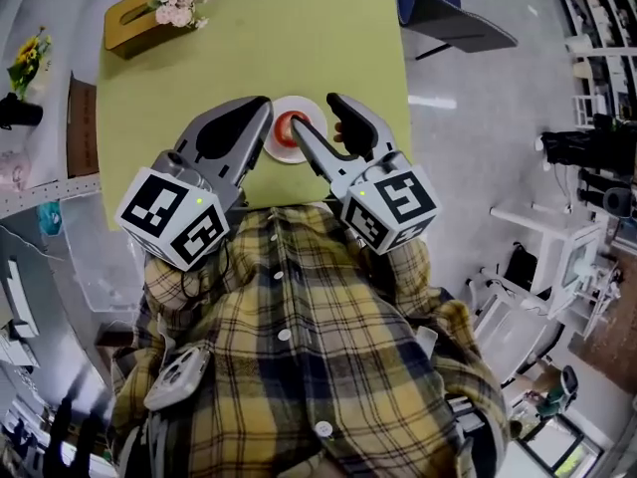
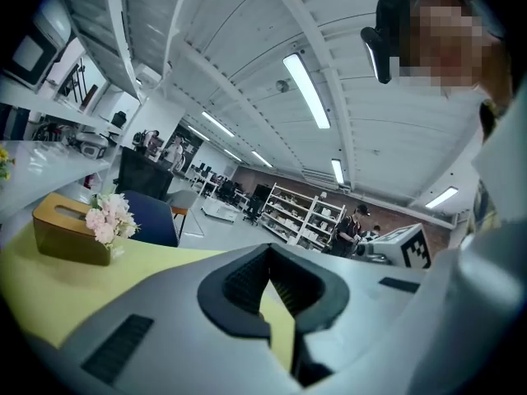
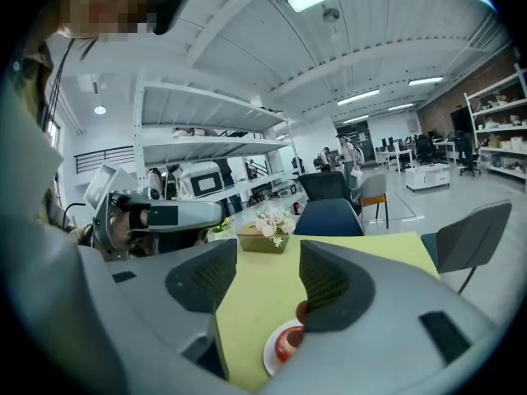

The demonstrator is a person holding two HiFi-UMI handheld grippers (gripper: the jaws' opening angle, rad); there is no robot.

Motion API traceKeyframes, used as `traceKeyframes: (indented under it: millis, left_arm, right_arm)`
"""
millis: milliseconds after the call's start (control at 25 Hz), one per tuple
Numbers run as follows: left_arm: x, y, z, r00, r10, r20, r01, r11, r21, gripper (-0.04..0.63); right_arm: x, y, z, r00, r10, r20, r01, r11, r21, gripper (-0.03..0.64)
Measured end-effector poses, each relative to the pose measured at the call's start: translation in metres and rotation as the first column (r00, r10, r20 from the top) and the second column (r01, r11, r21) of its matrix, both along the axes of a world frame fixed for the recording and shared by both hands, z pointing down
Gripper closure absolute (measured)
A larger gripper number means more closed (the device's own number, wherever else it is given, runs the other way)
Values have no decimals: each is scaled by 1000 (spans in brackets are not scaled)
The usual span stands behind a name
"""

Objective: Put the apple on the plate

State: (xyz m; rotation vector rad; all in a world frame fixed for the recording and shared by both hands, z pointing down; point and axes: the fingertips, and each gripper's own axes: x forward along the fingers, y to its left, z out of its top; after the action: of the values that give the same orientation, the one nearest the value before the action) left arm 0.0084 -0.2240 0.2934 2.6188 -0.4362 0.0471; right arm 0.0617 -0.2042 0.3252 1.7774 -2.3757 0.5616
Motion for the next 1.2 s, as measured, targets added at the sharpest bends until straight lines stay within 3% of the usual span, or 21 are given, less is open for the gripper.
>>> traceKeyframes:
  millis: [320,560,1040,1200]
  left_arm:
    - [13,3,-12,999,42,-16,-42,999,27,588]
    - [14,0,-17,999,47,-16,-47,998,31,588]
    - [10,-4,-21,998,54,-22,-53,998,36,588]
    - [6,-6,-21,997,71,-18,-70,997,34,588]
  right_arm:
    - [6,10,-27,995,63,-82,-60,997,47,529]
    - [10,10,-37,994,91,-64,-88,995,54,605]
    - [7,6,-47,993,91,82,-95,995,43,620]
    - [5,5,-44,993,86,79,-89,996,32,621]
